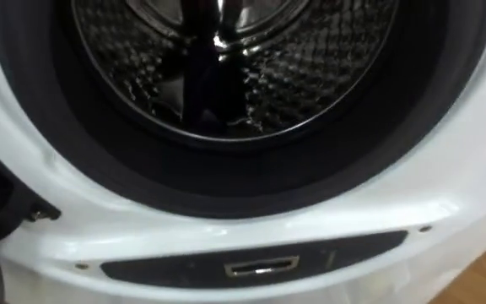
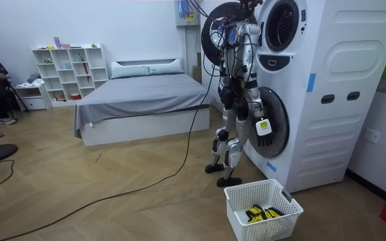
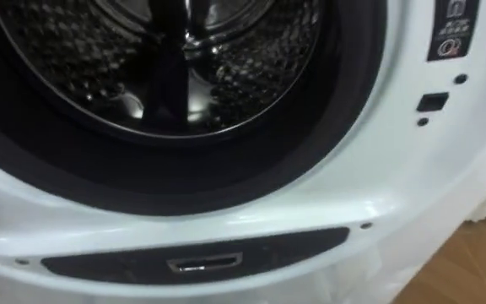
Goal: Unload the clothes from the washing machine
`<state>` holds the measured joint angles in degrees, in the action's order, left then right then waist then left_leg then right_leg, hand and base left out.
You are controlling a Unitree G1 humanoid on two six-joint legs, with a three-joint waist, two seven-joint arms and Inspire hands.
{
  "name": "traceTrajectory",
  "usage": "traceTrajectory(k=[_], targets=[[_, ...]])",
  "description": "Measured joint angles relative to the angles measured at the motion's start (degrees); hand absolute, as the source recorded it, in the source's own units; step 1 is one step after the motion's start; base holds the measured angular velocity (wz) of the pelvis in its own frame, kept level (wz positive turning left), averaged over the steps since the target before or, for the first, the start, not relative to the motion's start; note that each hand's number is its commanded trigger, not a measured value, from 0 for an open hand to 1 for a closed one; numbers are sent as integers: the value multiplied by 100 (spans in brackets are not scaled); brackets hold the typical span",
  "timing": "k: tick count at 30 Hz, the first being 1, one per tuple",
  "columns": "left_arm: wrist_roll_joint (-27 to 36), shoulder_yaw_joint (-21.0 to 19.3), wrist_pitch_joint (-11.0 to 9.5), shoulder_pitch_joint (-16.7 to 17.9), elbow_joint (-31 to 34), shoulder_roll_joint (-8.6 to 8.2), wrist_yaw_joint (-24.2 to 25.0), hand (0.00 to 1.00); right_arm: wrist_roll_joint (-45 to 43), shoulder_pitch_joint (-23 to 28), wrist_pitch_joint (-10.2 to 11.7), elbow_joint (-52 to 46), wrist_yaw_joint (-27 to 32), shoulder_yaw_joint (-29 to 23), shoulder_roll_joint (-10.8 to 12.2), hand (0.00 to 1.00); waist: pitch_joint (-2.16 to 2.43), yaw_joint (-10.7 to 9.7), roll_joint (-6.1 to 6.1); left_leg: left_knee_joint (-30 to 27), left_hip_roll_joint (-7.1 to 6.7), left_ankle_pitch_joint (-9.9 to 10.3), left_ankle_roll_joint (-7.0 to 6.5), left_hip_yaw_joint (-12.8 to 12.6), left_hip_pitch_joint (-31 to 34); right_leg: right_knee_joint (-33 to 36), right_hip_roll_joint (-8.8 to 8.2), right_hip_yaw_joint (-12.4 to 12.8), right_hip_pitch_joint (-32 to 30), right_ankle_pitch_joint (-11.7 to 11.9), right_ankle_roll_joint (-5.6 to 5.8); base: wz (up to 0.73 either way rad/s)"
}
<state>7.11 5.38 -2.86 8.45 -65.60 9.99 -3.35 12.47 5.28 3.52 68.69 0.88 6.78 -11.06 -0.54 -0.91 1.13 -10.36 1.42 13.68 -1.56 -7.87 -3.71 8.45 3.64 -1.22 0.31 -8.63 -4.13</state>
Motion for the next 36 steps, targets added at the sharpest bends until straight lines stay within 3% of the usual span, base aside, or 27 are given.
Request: traceTrajectory(k=[4, 9, 10, 13, 15, 16, 17, 20, 21, 24, 25, 26, 27, 29, 30, 31, 32, 33, 34, 35, 36], targets=[[-57, -282, 42, 14, 82, -27, 0, 0, -107, -84, -146, -100, -141, 132, 25, 0, -15, 153, -92, -96, 12, 6, 9, 82, 5, 8, -18, -163, 90, -29, -41, 21], [-312, -504, 47, 61, 152, -11, 1, 0, -404, -151, -219, -128, -230, 218, 76, 0, -19, 229, -176, -661, 110, 144, 192, 225, 176, 65, -10, -389, 217, -75, -76, 24], [-317, -532, 47, 63, 151, 0, 3, 0, -421, -170, -221, -143, -278, 216, 82, 0, -29, 311, -155, -1060, 139, 202, 256, 272, 345, 120, 19, -400, 204, -87, -99, 0], [-502, -646, 161, 109, 161, -6, 24, 0, -611, -192, -212, -125, -366, 193, 59, 0, 15, 331, -167, -2127, 194, 234, 312, 595, 885, 163, 43, -505, 149, -78, -184, 3], [-568, -751, 253, 112, 178, -55, 64, 0, -778, -235, -213, -119, -385, 96, 7, 0, -31, 385, -44, -3202, 390, 250, 335, 648, 1145, 383, 138, -527, 68, -137, -286, -23], [-622, -742, 314, 239, 178, -60, 90, 0, -848, -209, -218, -125, -394, 80, -38, 0, 0, 409, 31, -3934, 597, 200, 415, 698, 1067, 533, 243, -570, 45, -202, -338, -21], [-682, -746, 396, 246, 178, -44, 115, 0, -853, -174, -220, -140, -395, 79, -45, 0, 16, 314, 82, -4272, 739, 105, 469, 808, 880, 634, 290, -644, 15, -219, -358, 0], [-784, -715, 477, 192, 395, -31, 121, 0, -926, -242, -214, -294, -446, -94, -45, 0, 13, 110, 102, -4119, 930, -25, 670, 1024, 278, 1094, 287, -722, -442, -214, -354, 11], [-783, -716, 484, 150, 408, -26, 134, 0, -954, -273, -211, -296, -460, -146, -46, 0, 28, 82, 140, -3983, 970, -17, 682, 1062, 155, 1219, 279, -757, -576, -212, -353, 7], [-788, -658, 493, -225, 409, -33, 199, 0, -987, -489, -180, -224, -423, -268, -79, 0, -56, 37, 276, -2902, 1133, 119, 868, 1280, -527, 1713, 266, -948, -1259, -167, -300, 13], [-796, -621, 496, -446, 435, -31, 227, 0, -984, -572, -172, -185, -401, -302, -62, 0, -59, 15, 272, -2349, 1154, 610, 971, 1287, -679, 1886, 206, -983, -1568, -62, -269, 15], [-809, -530, 498, -544, 517, -31, 231, 0, -985, -644, -167, -186, -401, -319, -61, 0, -52, -47, 265, -1831, 1125, 996, 931, 1259, -719, 1941, 92, -1029, -1854, 114, -200, 13], [-809, -441, 497, -615, 542, -30, 232, 0, -991, -662, -166, -193, -400, -359, -72, 0, -53, -71, 268, -1593, 1087, 1145, 885, 1212, -723, 1930, 27, -1041, -1978, 236, -163, 13], [-776, -177, 492, -811, 518, -36, 231, 0, -1000, -655, -170, -303, -380, -399, -86, 0, -53, -83, 239, -1061, 776, 1476, 578, 814, -574, 1647, -230, -945, -2243, 818, 42, 2], [-776, -121, 491, -849, 493, -26, 232, 0, -998, -633, -175, -354, -360, -408, -80, 0, -47, -76, 191, -1089, 657, 1493, 502, 745, -466, 1483, -306, -853, -2244, 1010, 112, -16], [-776, -49, 506, -807, 466, -25, 231, 0, -1017, -583, -210, -403, -361, -364, -72, 0, 48, -63, 98, -1279, 391, 1362, 321, 571, -211, 978, -459, -690, -2167, 1434, 292, -15], [-769, -8, 506, -740, 466, -25, 233, 0, -1034, -527, -266, -435, -352, -352, -69, 0, 74, -77, 6, -1379, 169, 1262, 166, 499, -65, 458, -610, -540, -1992, 1798, 495, -16], [-764, 0, 505, -703, 466, -27, 235, 0, -1028, -498, -287, -436, -352, -355, -73, 0, 53, -79, -2, -1435, 75, 1209, 90, 405, -11, 361, -683, -449, -1942, 1834, 556, 6], [-766, -6, 503, -608, 454, -25, 233, 0, -1015, -452, -298, -436, -345, -420, -75, 0, 42, -154, 5, -1572, 47, 1157, 3, 133, 106, 782, -781, -437, -1908, 1737, 582, 23], [-737, 4, 505, -562, 347, -34, 228, 0, -963, -452, -290, -437, -340, -508, -93, 0, 11, -240, 31, -1630, 60, 1103, -127, 46, 195, 1586, -855, -492, -1912, 1229, 464, 36], [-666, 21, 505, -558, 325, -31, 228, 0, -947, -451, -283, -437, -330, -531, -113, 0, 8, -264, 49, -1630, 112, 1053, -169, -102, 228, 2006, -925, -555, -1912, 948, 502, 67]])
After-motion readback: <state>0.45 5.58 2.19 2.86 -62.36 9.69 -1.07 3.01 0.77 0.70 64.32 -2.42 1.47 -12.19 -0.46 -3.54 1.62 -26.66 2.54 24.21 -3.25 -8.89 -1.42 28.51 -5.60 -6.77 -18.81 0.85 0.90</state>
